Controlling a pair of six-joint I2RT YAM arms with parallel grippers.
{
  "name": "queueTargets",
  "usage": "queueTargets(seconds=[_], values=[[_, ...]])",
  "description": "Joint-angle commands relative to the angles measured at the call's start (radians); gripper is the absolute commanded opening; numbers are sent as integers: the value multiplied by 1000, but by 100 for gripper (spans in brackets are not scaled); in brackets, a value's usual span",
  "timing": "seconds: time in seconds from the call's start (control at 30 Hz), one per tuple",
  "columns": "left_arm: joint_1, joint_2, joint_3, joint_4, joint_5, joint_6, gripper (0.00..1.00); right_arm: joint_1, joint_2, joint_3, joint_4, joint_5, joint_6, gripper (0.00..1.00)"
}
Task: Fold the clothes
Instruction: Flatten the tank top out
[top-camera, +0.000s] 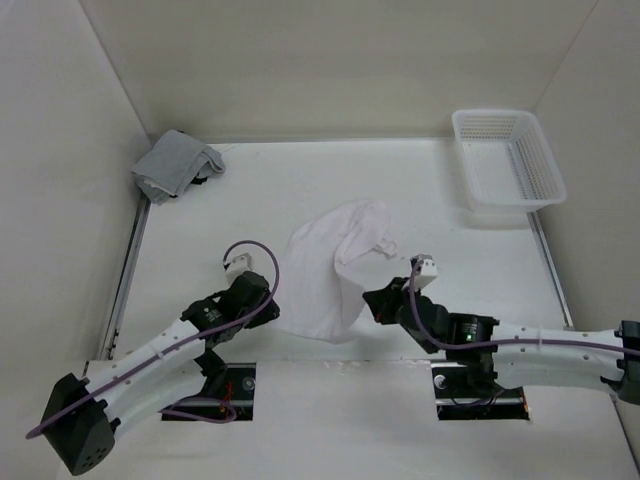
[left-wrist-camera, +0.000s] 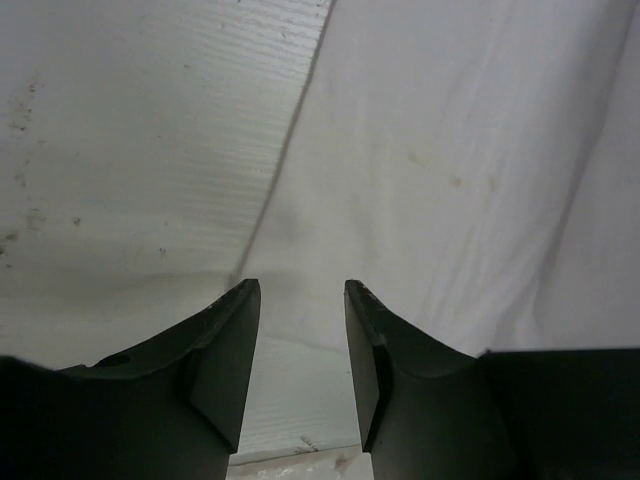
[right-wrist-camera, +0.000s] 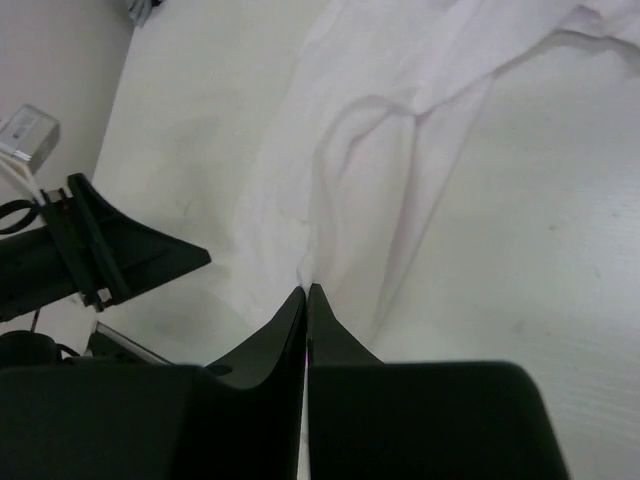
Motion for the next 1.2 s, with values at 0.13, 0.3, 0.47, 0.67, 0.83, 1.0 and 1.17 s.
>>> queueTargets(seconds=[0.13,0.3,0.47,0.67,0.83,1.0,1.17], values=[[-134,44,131,-271,-179,-140,37,13,-227,-117,-113,100,175,3],[-166,115,138,-279,-233,-221,27,25,-269,-134,-120,104,170,3],[-178,164,149,-260,-218,-224,30,27,-282,-149,-111,103,169,3],[-172,216,112,-162,-201,-220,34,27,-259,-144,-99,97,160,3],[-154,231,88,-105,-178,-197,32,27,-256,-149,-84,94,158,3],[-146,248,85,-82,-173,-175,18,28,-253,-141,-74,94,146,3],[-137,231,85,-91,-156,-166,14,28,-276,-134,-73,97,123,3]])
